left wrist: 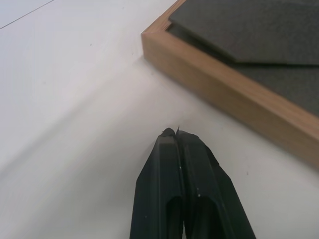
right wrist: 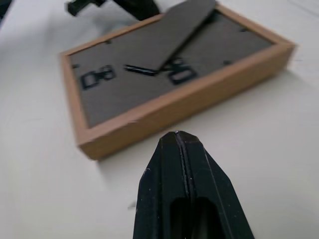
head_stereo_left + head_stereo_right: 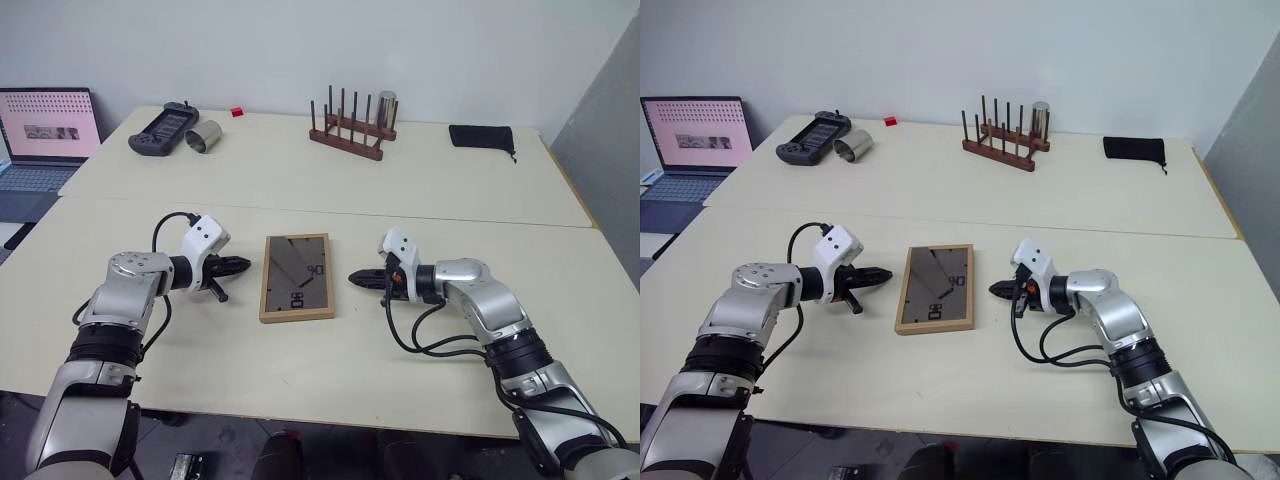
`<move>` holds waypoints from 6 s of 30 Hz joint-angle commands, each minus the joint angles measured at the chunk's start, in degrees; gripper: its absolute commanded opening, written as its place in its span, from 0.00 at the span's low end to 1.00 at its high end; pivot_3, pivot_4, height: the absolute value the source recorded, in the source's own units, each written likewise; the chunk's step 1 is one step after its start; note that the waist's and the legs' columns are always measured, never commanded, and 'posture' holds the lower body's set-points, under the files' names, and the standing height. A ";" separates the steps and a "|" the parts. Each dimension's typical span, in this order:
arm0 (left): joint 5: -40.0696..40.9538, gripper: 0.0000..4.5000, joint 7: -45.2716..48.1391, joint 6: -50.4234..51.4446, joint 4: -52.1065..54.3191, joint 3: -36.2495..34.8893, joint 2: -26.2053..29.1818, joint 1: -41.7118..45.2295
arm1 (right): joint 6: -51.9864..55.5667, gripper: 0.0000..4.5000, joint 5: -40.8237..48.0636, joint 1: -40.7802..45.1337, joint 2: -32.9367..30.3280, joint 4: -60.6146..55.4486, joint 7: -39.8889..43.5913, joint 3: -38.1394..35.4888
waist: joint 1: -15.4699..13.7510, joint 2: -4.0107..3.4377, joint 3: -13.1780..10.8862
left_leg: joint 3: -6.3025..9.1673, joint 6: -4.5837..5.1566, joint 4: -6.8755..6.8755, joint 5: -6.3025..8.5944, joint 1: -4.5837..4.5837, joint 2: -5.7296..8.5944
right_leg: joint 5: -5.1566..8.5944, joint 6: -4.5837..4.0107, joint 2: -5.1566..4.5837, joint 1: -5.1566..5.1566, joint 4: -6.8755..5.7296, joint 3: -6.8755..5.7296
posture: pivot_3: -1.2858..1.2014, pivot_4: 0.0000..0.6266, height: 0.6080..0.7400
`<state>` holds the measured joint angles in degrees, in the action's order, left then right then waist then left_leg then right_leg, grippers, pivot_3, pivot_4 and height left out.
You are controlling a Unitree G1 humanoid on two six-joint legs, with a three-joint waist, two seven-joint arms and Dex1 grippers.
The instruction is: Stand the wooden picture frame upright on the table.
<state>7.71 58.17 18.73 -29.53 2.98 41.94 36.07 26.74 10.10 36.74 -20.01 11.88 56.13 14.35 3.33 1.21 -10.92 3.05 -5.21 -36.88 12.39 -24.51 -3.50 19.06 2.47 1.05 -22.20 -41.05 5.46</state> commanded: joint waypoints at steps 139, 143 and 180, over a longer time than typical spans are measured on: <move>27.57 0.29 2.44 44.89 16.09 -1.68 -6.29 6.51 | 16.45 1.00 13.19 6.01 1.85 -17.07 -6.86 -5.99 | -0.04 -0.02 0.02 | 0.02 0.00 0.02 0.00 0.01 0.03 | 0.01 0.01 0.00 0.07 0.12 0.05 | 0.52 0.24 1.00; 27.42 0.29 2.16 44.51 15.91 -1.47 -6.75 6.91 | 13.83 1.00 11.02 8.03 5.22 -13.05 -8.03 -3.05 | -0.03 -0.03 0.02 | 0.02 0.00 0.03 -0.01 -0.02 0.01 | 0.00 0.01 0.01 0.01 0.10 0.03 | 0.52 0.24 1.00; 54.91 0.29 -6.48 73.77 16.15 -12.37 -3.25 2.09 | -74.94 1.00 -26.76 -3.16 -17.37 9.37 -21.71 -2.57 | 0.70 0.06 -0.03 | -0.02 0.02 0.01 0.01 -0.13 0.05 | 0.13 0.22 -0.02 -0.05 0.18 0.09 | 0.52 0.24 1.00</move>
<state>54.99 55.11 92.15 -12.61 -7.78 38.78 38.19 -31.41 -7.84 30.22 -38.16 17.94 43.71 11.57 4.03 1.28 -10.95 3.03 -5.20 -36.87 12.39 -24.64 -3.46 19.08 2.51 1.03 -22.26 -40.90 5.55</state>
